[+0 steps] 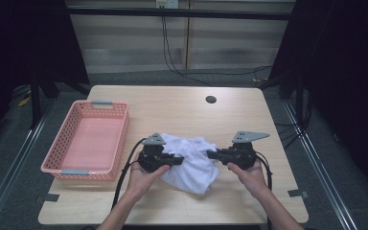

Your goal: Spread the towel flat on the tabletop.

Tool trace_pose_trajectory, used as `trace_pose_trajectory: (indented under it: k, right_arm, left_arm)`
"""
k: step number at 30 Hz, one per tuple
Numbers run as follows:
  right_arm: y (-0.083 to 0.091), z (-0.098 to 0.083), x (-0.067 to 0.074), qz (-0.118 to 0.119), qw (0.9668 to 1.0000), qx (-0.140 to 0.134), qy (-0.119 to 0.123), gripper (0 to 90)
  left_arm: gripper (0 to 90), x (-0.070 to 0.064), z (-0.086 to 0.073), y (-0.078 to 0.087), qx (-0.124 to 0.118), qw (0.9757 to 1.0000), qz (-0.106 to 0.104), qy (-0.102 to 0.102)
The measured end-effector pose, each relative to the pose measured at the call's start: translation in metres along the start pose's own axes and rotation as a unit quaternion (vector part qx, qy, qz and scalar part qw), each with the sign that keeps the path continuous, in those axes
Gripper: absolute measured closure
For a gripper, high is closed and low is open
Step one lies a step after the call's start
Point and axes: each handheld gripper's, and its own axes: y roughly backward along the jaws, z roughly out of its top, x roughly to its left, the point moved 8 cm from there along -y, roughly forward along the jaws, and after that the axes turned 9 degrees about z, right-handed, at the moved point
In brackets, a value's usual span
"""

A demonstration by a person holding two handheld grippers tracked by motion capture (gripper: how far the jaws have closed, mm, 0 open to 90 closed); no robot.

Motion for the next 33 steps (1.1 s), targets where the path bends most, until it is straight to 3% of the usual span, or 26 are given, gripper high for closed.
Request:
trace_pose_trajectory:
  k: [1, 2, 3, 8, 12, 13, 16, 17, 20, 21, 24, 26, 27, 28, 29, 30, 31, 32, 33]
  right_arm:
    - [0.008, 0.003, -0.009, -0.016, 0.9997, -0.015, -0.012, 85.3]
    - [0.008, 0.003, -0.009, -0.016, 0.9997, -0.015, -0.012, 85.3]
    - [0.016, 0.005, -0.016, -0.028, 0.9990, -0.029, -0.021, 85.3]
    - [0.035, 0.017, -0.027, -0.038, 0.9969, -0.058, -0.038, 84.9]
    - [0.045, 0.027, -0.034, -0.053, 0.9955, -0.069, -0.037, 84.6]
    - [0.053, 0.039, -0.040, -0.061, 0.9949, -0.074, -0.032, 84.0]
    - [0.061, 0.051, -0.045, -0.071, 0.9939, -0.080, -0.027, 84.0]
    - [0.071, 0.065, -0.051, -0.085, 0.9920, -0.090, -0.023, 84.2]
    - [0.081, 0.076, -0.056, -0.099, 0.9900, -0.099, -0.019, 84.8]
    - [0.092, 0.086, -0.061, -0.113, 0.9873, -0.111, -0.018, 85.4]
    - [0.103, 0.097, -0.065, -0.127, 0.9843, -0.121, -0.013, 85.6]
    - [0.117, 0.114, -0.067, -0.139, 0.9795, -0.145, -0.014, 86.0]
    - [0.124, 0.130, -0.067, -0.146, 0.9777, -0.151, -0.002, 86.2]
    - [0.124, 0.130, -0.067, -0.146, 0.9777, -0.151, -0.002, 86.2]
    - [0.133, 0.149, -0.067, -0.159, 0.9739, -0.161, 0.007, 86.5]
    - [0.133, 0.149, -0.067, -0.159, 0.9739, -0.161, 0.007, 86.5]
    - [0.146, 0.168, -0.071, -0.184, 0.9674, -0.174, 0.014, 86.7]
    - [0.146, 0.168, -0.071, -0.184, 0.9674, -0.174, 0.014, 86.7]
    - [0.160, 0.181, -0.079, -0.203, 0.9613, -0.187, 0.008, 86.8]
  left_arm:
    - [82.8, 0.006, 0.005, 0.014, -0.017, 0.9998, 0.003, 0.009]
    - [83.1, 0.006, 0.005, 0.014, -0.017, 0.9998, 0.003, 0.009]
    - [83.4, 0.012, 0.006, 0.026, -0.028, 0.9995, 0.008, 0.013]
    - [83.5, 0.022, 0.010, 0.049, -0.054, 0.9981, 0.015, 0.027]
    - [83.4, 0.028, 0.019, 0.065, -0.073, 0.9965, 0.018, 0.036]
    - [83.2, 0.027, 0.024, 0.070, -0.083, 0.9956, 0.019, 0.039]
    - [83.4, 0.022, 0.033, 0.079, -0.104, 0.9939, 0.015, 0.035]
    - [83.4, 0.021, 0.035, 0.082, -0.109, 0.9934, 0.017, 0.033]
    - [83.7, 0.022, 0.038, 0.090, -0.119, 0.9921, 0.015, 0.037]
    - [83.9, 0.024, 0.040, 0.094, -0.125, 0.9913, 0.018, 0.038]
    - [83.9, 0.027, 0.048, 0.103, -0.137, 0.9895, 0.013, 0.046]
    - [83.9, 0.027, 0.055, 0.107, -0.144, 0.9885, 0.011, 0.046]
    - [83.9, 0.024, 0.064, 0.112, -0.150, 0.9878, 0.012, 0.038]
    - [84.0, 0.024, 0.064, 0.112, -0.150, 0.9878, 0.012, 0.038]
    - [84.0, 0.022, 0.079, 0.123, -0.174, 0.9840, 0.008, 0.038]
    - [84.0, 0.022, 0.079, 0.123, -0.174, 0.9840, 0.008, 0.038]
    - [84.0, 0.021, 0.086, 0.131, -0.181, 0.9829, 0.008, 0.034]
    - [84.0, 0.022, 0.090, 0.135, -0.182, 0.9826, 0.023, 0.028]
    - [84.0, 0.025, 0.092, 0.141, -0.185, 0.9817, 0.037, 0.027]
